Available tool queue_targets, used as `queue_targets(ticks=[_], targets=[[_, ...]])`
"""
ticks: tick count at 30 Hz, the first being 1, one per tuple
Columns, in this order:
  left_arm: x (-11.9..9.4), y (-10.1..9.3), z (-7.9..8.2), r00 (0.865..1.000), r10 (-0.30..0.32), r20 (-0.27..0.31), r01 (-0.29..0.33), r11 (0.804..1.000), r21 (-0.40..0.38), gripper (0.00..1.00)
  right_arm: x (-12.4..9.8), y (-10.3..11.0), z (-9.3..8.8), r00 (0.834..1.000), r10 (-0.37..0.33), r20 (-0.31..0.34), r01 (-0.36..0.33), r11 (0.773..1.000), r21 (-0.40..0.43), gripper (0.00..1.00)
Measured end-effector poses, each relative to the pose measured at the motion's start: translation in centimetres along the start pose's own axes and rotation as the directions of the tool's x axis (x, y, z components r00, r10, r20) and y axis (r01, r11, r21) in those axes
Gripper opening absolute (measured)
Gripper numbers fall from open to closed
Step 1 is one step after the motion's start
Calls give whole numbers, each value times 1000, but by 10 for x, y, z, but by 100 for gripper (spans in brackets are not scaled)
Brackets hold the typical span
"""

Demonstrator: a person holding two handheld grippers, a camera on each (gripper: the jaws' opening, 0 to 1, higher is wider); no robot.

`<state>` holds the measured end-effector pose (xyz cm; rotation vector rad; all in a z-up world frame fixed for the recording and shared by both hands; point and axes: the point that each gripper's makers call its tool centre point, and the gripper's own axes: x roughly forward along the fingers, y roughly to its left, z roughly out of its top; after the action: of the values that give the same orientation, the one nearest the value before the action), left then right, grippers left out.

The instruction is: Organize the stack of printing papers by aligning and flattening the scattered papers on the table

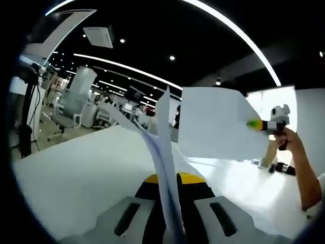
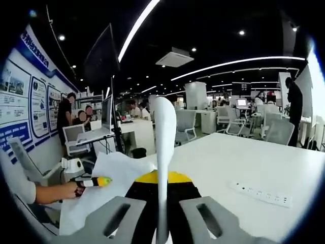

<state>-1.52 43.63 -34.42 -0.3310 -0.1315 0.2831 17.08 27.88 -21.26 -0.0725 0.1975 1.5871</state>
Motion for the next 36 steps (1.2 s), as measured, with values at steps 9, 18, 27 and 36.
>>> queue_targets(ticks=[9, 18, 27, 36], targets=[[0, 0, 1, 1000, -1, 5, 1, 1000, -7, 9, 8, 4, -5, 1000, 16, -16, -16, 1000, 6, 0], [0, 0, 0, 1000, 8, 5, -8, 1000, 1, 9, 9, 7, -6, 999, 33, -15, -33, 999, 8, 0], [1, -1, -1, 1000, 11, 2, -11, 1000, 2, 9, 9, 5, -3, 999, 43, -16, -43, 999, 3, 0], [1, 1, -1, 1000, 9, 1, -9, 1000, -8, 8, 11, 8, -1, 999, 50, -18, -50, 999, -7, 0]])
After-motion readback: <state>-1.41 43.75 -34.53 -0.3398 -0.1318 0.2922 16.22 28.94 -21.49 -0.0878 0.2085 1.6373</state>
